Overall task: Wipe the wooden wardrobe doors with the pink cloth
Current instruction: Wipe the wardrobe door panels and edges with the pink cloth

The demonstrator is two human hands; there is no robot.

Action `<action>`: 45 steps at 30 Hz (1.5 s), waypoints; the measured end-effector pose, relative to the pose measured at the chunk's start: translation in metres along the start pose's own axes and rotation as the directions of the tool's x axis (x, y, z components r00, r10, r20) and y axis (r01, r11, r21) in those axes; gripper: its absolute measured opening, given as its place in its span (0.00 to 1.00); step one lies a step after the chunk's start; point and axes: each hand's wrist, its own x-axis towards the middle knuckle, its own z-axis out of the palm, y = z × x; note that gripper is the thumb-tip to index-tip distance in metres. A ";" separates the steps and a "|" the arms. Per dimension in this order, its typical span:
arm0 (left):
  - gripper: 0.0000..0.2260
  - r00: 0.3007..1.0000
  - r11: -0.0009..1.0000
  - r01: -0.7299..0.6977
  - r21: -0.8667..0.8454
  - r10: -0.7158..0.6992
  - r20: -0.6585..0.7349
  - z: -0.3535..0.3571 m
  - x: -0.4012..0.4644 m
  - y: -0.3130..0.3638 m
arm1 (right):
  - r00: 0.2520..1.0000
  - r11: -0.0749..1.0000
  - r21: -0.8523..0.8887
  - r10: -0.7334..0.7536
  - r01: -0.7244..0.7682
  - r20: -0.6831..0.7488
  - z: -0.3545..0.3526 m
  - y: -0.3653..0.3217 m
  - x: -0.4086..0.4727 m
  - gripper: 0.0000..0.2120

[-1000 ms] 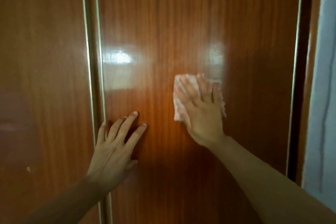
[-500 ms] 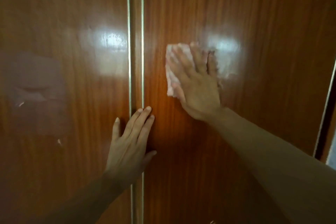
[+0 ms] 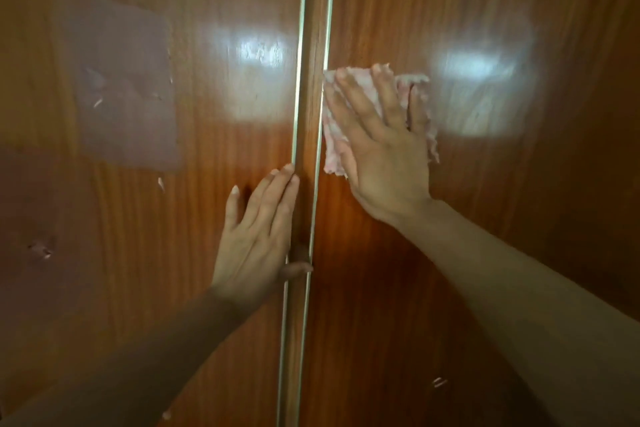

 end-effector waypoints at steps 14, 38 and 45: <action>0.47 0.991 0.995 -0.088 0.048 0.083 0.103 0.020 -0.037 0.042 | 0.968 0.976 -0.017 -0.212 0.216 0.137 -0.014 0.083 -0.117 0.29; 0.38 0.982 0.973 -0.186 -0.135 0.189 0.003 0.057 -0.026 0.186 | 0.962 1.000 0.016 -0.029 0.026 0.271 -0.010 0.116 -0.356 0.26; 0.34 0.941 0.929 -0.336 -0.153 0.326 -0.087 0.064 -0.008 0.223 | 0.935 0.936 -0.001 0.351 -0.351 0.048 -0.035 0.232 -0.245 0.29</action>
